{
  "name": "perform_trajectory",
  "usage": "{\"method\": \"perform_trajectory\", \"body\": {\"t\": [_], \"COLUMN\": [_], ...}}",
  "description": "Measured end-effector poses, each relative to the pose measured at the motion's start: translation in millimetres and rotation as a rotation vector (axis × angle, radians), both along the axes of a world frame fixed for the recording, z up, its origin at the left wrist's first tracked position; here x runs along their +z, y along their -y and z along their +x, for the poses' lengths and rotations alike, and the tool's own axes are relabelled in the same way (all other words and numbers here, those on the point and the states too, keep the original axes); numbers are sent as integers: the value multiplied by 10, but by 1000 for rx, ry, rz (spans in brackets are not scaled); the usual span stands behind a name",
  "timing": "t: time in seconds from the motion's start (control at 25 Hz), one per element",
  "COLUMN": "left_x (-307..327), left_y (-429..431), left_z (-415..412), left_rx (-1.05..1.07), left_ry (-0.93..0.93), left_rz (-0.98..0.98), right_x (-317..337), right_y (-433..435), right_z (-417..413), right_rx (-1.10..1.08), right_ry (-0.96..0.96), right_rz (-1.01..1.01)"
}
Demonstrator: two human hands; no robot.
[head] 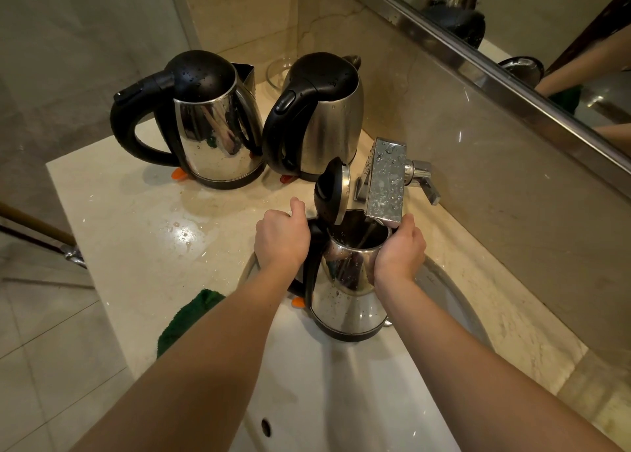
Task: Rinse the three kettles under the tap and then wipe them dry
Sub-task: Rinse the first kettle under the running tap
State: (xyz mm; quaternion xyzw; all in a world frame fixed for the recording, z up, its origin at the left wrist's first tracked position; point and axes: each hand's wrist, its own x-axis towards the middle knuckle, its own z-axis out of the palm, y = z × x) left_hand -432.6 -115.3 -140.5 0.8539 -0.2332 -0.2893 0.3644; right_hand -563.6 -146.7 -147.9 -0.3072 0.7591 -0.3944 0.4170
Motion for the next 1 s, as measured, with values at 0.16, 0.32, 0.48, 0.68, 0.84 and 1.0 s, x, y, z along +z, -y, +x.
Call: {"method": "perform_trajectory", "body": {"t": [0.16,0.32,0.48,0.68,0.84,1.0], "left_x": [-14,-16,-18,-32,-26,-25], "left_y": [2,7,5,7,7,8], "left_z": [5,-1,1,-2,-2,-3], "left_rx": [0,2,0,4,5,1], "left_ry": [2,10,9,9,8,16], "left_rz": [-1,1,6,-1,-3,0], "right_x": [0,17,10,30,25,23], "right_y": [-6,-9,-10,-15,-11,-9], "right_z": [-8,-13,-8,-8,-3,-6], "right_rx": [1,7,-2,-7,-6,-5], "right_ry": [-1,-13,-9,3,-3,1], "right_rz": [-1,2,8,-1,1,3]}}
